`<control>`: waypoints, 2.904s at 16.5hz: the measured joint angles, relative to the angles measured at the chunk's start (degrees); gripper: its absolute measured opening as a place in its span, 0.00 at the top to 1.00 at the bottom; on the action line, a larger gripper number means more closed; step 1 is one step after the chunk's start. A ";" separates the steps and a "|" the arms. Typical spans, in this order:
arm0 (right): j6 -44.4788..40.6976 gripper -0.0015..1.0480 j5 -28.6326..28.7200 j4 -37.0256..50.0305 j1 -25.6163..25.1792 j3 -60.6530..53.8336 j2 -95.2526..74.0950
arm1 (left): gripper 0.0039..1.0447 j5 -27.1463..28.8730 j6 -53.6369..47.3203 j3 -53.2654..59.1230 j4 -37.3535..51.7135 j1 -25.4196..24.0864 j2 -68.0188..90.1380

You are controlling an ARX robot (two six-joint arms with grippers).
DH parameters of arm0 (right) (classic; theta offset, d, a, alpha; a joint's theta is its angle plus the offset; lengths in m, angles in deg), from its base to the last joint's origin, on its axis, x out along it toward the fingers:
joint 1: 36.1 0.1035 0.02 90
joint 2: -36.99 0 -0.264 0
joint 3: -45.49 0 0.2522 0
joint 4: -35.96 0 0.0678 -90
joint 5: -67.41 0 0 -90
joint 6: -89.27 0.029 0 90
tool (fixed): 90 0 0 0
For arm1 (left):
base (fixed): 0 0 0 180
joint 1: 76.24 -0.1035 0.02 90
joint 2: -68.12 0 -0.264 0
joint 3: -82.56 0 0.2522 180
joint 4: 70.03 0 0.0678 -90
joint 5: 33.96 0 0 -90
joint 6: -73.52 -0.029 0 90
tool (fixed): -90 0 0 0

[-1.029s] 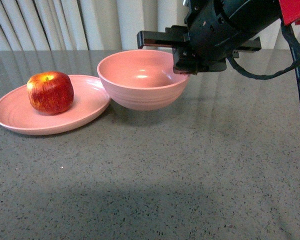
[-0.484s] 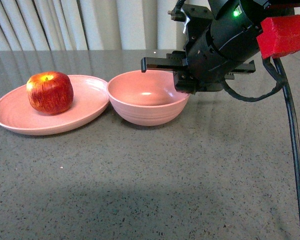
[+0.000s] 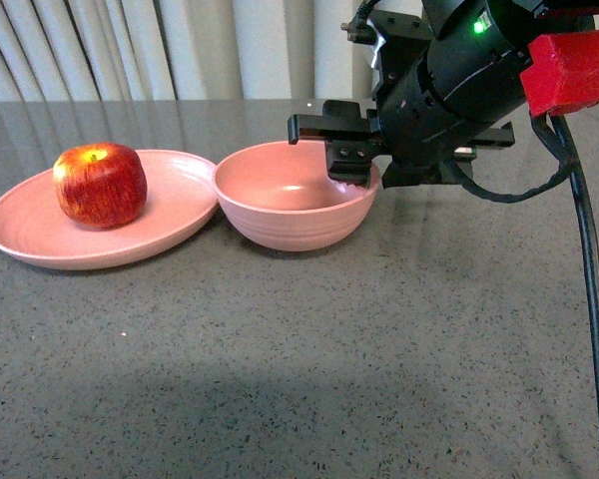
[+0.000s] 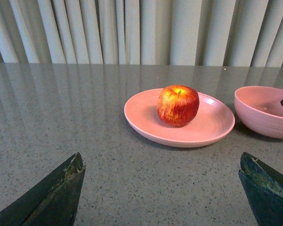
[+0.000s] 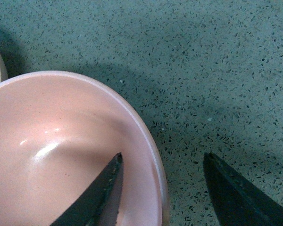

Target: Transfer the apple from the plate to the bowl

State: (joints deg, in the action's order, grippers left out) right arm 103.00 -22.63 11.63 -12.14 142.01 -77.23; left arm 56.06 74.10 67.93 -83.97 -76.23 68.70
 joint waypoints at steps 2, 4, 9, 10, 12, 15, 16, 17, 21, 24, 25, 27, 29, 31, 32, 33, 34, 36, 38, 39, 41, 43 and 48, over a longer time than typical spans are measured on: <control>0.20 0.29 0.70 1.29 -0.44 -0.39 2.49 | 0.06 0.00 0.00 0.00 -0.02 0.00 0.00; 0.37 0.08 2.58 4.00 -1.79 -2.93 9.77 | 0.06 -0.02 0.00 0.00 0.00 0.00 0.00; -3.28 0.06 4.81 25.24 -12.31 -35.67 50.12 | 0.06 0.00 0.00 0.00 -0.02 0.00 0.00; -2.99 0.06 6.84 23.71 -18.95 -49.88 65.68 | 0.06 0.00 0.00 0.00 0.00 0.00 0.00; -2.82 0.06 8.09 22.10 -21.94 -53.64 70.20 | 0.06 0.00 0.00 0.00 0.00 0.00 0.00; -2.54 0.06 9.55 20.39 -25.22 -57.16 75.25 | 0.06 0.00 0.00 0.00 -0.02 0.00 0.00; -2.40 0.06 10.08 19.87 -25.99 -57.81 76.46 | 0.06 0.00 0.00 0.00 -0.02 0.00 0.00; -2.12 0.06 10.67 19.04 -26.77 -58.31 77.64 | 0.06 0.00 0.00 0.00 -0.02 0.00 0.00; -2.89 0.11 9.99 19.85 -30.14 -62.47 84.72 | 0.06 -0.02 0.00 0.00 -0.02 0.00 0.00; -11.21 0.47 7.23 19.06 -31.10 -71.65 93.85 | 0.06 -0.02 -0.02 0.00 0.00 0.00 0.00; -12.00 0.57 4.11 18.99 -29.62 -72.81 95.23 | 0.06 -0.02 0.00 0.00 0.00 0.00 0.00; -12.79 0.80 1.29 19.26 -23.47 -74.71 97.70 | 0.06 0.00 0.00 0.00 0.00 0.00 0.00; -13.22 0.98 -0.02 18.91 -23.98 -76.63 99.51 | 0.06 -0.02 0.00 0.00 -0.02 0.00 0.00; -13.35 0.98 0.00 18.56 -23.98 -77.88 101.37 | 0.06 0.00 0.00 0.00 0.00 0.00 0.00; -13.35 0.98 0.00 18.29 -23.98 -78.27 102.07 | 0.06 0.00 0.00 0.00 0.00 0.00 0.00; -13.35 0.98 0.00 17.99 -23.98 -78.79 102.77 | 0.06 0.00 0.00 0.00 0.00 0.00 0.00; -13.35 0.98 0.00 17.46 -23.98 -79.25 103.32 | 0.06 0.00 0.00 0.00 -0.02 0.00 0.00; -13.35 0.98 0.11 9.77 -23.98 -80.24 111.49 | 0.06 0.07 0.00 0.00 -0.02 0.00 0.00; -13.35 0.98 0.07 10.14 -23.98 -80.30 111.97 | 0.06 0.00 0.00 0.00 -0.02 0.00 0.00; -13.35 0.98 0.07 10.62 -23.98 -81.44 113.28 | 0.06 0.00 0.00 0.00 -0.04 0.00 0.00; -13.40 0.98 0.07 10.19 -23.98 -82.01 113.94 | 0.06 -0.02 -0.02 0.00 0.00 0.00 0.00; -13.38 0.98 0.02 10.29 -23.98 -82.01 113.96 | 0.06 0.02 0.00 0.00 0.00 0.00 0.00; -13.40 0.94 0.04 10.29 -23.98 -82.01 113.96 | 0.06 0.00 -0.02 0.00 0.00 0.00 0.00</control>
State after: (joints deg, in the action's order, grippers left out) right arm 89.60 -22.58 21.93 -36.11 60.00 36.73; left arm 56.06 74.08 67.93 -83.97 -76.23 68.70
